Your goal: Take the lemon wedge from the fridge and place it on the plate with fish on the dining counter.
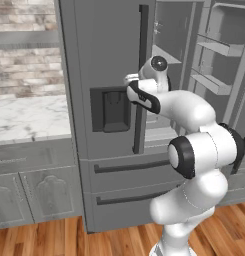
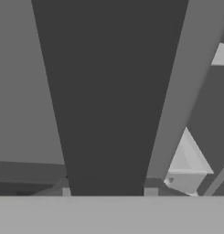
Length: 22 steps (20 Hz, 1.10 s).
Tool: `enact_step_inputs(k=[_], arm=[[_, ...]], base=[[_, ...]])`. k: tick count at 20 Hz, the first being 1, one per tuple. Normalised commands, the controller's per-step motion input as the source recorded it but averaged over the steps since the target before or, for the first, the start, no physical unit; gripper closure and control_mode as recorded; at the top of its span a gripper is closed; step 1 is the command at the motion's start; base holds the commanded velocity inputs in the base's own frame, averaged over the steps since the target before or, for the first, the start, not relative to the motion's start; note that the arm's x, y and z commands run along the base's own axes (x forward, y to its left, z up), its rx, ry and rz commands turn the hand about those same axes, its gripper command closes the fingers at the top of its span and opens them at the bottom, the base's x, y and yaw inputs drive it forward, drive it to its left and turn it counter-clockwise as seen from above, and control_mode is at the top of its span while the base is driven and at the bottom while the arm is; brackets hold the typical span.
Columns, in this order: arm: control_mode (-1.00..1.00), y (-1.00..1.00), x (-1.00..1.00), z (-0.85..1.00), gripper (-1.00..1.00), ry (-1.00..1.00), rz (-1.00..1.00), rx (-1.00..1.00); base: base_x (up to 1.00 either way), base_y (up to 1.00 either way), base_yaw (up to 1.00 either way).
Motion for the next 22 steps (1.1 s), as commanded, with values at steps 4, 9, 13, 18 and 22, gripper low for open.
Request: enact_step_inputs(k=[4, 9, 13, 18, 22], arm=[[-1.00, 0.00, 0.00, 0.00, 1.00, 0.00, 0.00, 0.00], [-1.00, 0.06, -0.18, 0.00, 1.00, -0.01, 0.00, 0.00], [-1.00, 0.67, -0.66, 0.00, 1.00, -0.21, 0.00, 0.00], [-1.00, 1.00, -0.64, 0.00, 1.00, -0.23, 0.00, 0.00], [-1.00, 1.00, -0.46, 0.00, 1.00, -0.15, -0.03, 0.00]], base=[[0.00, 0.00, 0.00], [0.00, 0.00, 0.00], [0.00, 0.00, 0.00], [0.00, 0.00, 0.00], [0.00, 0.00, 0.00]])
